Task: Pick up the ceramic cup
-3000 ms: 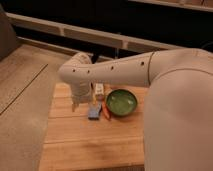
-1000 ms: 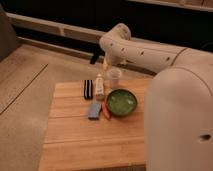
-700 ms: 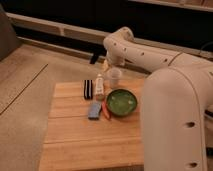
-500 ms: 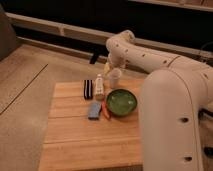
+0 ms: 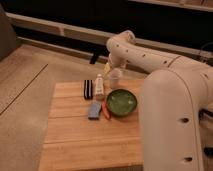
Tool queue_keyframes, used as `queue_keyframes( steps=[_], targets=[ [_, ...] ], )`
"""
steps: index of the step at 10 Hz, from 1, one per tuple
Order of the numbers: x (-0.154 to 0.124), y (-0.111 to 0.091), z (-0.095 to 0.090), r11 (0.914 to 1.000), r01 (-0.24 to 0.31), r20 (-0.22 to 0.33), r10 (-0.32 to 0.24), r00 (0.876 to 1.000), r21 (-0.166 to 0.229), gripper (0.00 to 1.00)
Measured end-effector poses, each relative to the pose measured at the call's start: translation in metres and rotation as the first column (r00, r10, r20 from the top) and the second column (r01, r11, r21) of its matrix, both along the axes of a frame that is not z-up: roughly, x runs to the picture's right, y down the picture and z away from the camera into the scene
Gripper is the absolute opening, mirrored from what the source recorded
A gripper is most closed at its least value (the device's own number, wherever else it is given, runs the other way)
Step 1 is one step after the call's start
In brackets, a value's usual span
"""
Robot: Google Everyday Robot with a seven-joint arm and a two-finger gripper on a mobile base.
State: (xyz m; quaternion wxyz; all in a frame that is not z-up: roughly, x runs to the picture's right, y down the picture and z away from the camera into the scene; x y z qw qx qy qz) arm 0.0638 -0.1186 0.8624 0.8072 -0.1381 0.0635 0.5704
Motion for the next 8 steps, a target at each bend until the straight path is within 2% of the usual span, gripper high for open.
queue_keyframes(
  steps=[2,3,5,8],
  targets=[
    [-0.003,-0.008,0.002,0.9997,-0.008,0.006,0.008,1.000,0.024,0.65],
    [-0.015,-0.007,0.006,0.9998,0.005,0.029,-0.005,1.000,0.020,0.65],
    [-0.032,0.008,0.017,0.9995,0.028,0.065,-0.027,0.998,-0.016,0.65],
    [-0.041,0.024,0.033,0.9965,0.044,0.091,-0.037,0.995,-0.071,0.65]
  ],
)
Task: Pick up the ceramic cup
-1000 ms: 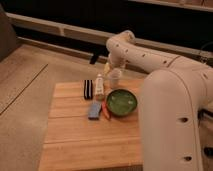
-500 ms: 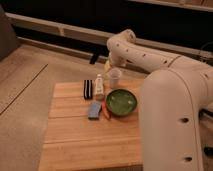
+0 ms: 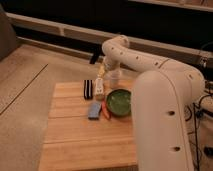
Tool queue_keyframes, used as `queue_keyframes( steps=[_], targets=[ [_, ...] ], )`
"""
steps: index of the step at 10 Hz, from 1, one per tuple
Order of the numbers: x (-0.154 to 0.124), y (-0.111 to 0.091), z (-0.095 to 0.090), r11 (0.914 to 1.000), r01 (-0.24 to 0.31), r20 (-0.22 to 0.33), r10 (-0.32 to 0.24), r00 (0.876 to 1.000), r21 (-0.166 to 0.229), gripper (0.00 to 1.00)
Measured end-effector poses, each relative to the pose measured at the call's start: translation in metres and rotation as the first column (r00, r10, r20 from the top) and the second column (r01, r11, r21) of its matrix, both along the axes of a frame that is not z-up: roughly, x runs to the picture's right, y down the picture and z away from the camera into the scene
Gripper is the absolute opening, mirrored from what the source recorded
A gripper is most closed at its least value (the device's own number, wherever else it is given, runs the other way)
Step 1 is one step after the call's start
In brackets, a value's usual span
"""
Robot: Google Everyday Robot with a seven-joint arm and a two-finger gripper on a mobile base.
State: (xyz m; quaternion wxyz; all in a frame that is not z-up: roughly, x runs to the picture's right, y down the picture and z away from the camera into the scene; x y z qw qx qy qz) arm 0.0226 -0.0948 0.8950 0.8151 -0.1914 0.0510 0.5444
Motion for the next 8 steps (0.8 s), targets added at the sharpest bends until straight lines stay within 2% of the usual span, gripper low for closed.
queue_keyframes(
  steps=[4,6,8],
  targets=[
    [0.017,0.001,0.024,0.9981,0.040,-0.027,-0.041,0.999,-0.047,0.65],
    [0.013,-0.004,0.036,0.9971,0.046,-0.014,-0.047,0.999,-0.061,0.65],
    [-0.002,0.005,0.053,0.9931,0.048,0.020,-0.046,0.999,-0.107,0.65]
  ],
)
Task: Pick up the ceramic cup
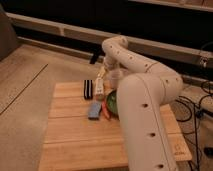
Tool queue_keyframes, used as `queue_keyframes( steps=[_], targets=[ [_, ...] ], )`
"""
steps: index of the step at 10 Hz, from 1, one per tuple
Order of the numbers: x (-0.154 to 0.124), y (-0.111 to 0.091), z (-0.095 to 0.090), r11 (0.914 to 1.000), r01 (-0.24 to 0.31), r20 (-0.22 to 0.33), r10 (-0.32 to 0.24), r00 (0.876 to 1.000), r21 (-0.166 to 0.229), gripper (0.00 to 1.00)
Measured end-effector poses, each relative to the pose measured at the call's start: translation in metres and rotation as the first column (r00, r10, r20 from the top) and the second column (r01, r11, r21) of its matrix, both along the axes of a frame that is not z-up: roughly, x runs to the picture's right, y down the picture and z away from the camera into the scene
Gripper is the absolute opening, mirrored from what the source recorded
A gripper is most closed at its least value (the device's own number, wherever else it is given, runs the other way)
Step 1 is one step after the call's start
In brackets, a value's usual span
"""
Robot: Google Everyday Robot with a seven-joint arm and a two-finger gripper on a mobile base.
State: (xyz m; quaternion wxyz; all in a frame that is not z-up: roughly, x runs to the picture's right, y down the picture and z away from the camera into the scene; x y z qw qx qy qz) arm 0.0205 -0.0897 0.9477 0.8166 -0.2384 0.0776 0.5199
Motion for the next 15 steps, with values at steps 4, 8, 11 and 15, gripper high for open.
queue_keyframes(
  steps=[4,8,11,15],
  targets=[
    [0.010,0.018,0.022,0.9959,-0.001,-0.038,-0.003,0.999,-0.091,0.47],
    [0.020,0.013,0.030,0.9940,-0.005,-0.083,-0.004,0.997,-0.110,0.08],
    [0.016,-0.025,0.018,0.9989,0.018,-0.101,-0.023,0.995,-0.044,0.00],
    [0.001,-0.111,-0.026,0.9795,0.149,-0.140,-0.130,0.982,0.136,0.00]
  ],
)
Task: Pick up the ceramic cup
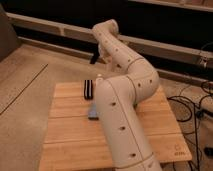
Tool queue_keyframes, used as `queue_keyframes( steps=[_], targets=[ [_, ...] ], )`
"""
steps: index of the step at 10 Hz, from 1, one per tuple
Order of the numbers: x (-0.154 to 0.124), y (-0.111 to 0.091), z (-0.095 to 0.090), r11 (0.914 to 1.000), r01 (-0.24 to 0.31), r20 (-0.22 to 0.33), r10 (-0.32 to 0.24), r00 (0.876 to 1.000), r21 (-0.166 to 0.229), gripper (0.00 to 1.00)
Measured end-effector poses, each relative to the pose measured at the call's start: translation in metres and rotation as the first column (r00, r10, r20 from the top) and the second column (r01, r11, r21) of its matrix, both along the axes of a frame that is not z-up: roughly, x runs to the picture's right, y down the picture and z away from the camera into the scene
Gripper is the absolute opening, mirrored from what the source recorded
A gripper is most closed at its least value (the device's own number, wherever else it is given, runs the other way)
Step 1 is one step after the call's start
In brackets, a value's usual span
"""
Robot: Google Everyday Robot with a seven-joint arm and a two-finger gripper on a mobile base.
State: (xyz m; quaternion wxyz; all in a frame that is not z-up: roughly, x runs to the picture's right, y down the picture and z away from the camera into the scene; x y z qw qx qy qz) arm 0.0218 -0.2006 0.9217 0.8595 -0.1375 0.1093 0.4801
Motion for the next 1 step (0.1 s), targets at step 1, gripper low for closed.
queue_keyframes(
  steps=[1],
  targets=[
    [0.0000,-0.0116,-0.0081,0.9996,0.012,-0.005,-0.011,1.000,0.025,0.00]
  ],
)
